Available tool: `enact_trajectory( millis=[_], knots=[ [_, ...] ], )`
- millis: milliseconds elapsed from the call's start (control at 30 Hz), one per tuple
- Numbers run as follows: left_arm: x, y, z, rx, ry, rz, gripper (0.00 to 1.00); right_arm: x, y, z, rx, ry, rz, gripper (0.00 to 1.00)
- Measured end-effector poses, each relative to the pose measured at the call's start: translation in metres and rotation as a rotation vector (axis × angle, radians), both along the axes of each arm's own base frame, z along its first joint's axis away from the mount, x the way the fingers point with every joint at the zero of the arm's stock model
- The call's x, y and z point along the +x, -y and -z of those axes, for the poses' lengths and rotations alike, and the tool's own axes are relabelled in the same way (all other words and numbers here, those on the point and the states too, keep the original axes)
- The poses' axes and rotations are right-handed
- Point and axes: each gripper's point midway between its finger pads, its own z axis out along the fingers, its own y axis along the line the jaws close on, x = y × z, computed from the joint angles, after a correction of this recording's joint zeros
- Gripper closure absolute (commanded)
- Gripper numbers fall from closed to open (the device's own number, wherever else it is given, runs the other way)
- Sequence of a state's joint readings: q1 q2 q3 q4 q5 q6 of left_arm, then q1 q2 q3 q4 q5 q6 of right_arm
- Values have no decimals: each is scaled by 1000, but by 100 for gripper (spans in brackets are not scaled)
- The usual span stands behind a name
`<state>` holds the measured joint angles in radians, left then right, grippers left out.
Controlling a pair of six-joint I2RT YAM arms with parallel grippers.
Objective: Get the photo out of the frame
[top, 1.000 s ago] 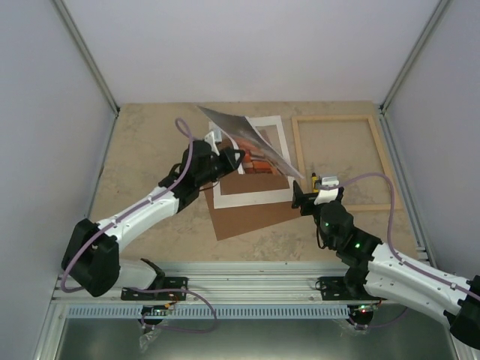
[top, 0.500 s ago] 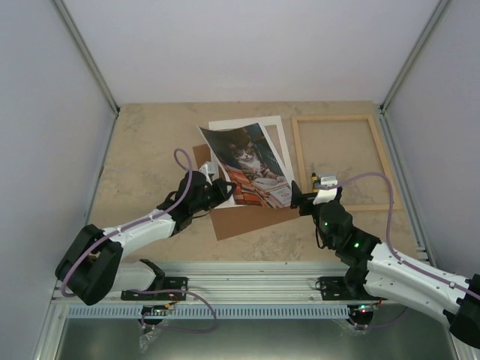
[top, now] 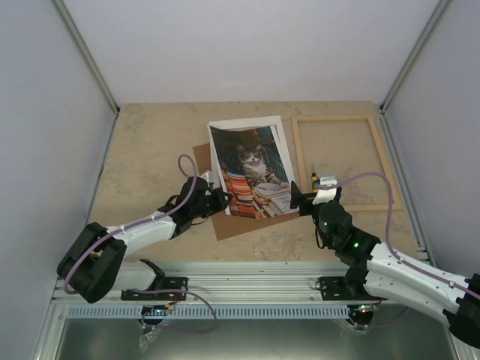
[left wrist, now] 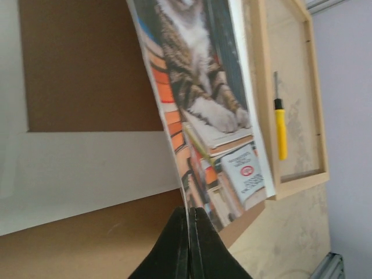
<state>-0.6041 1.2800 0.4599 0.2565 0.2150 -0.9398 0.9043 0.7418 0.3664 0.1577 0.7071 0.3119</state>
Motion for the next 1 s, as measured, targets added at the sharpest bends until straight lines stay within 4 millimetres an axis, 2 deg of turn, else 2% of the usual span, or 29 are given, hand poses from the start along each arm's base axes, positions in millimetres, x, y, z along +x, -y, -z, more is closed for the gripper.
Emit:
enact_trajectory(
  millis=[267,367,467,533,667,700,733,867,933,1000],
  knots=[
    [-6,-12,24,90,-52,-16,98,1,-1,2,-3,-3,-3,2],
    [-8,-18,28,116,-64,-33,90,1,-2,3,-8,-7,-5,2],
    [-10,-25,31,139,-64,-53,87,1,-3,5,-11,-10,-8,2],
    [-12,-31,32,150,-67,-70,79,1,-3,5,-11,-10,-8,2],
    [-17,-40,36,174,-72,-95,77,1,-3,5,-12,-11,-8,2],
    [-17,-42,37,182,-71,-102,74,1,-3,5,-12,-11,-8,2],
    [-18,-45,38,187,-70,-109,68,1,-3,5,-13,-11,-8,2],
    [-18,-56,33,204,-52,-148,63,2,-3,6,-15,-13,-5,2],
    [-17,-62,26,210,-31,-176,54,2,0,5,-16,-11,6,2],
    [-14,-71,15,213,3,-220,51,3,3,6,-18,-12,20,2]
  ],
)
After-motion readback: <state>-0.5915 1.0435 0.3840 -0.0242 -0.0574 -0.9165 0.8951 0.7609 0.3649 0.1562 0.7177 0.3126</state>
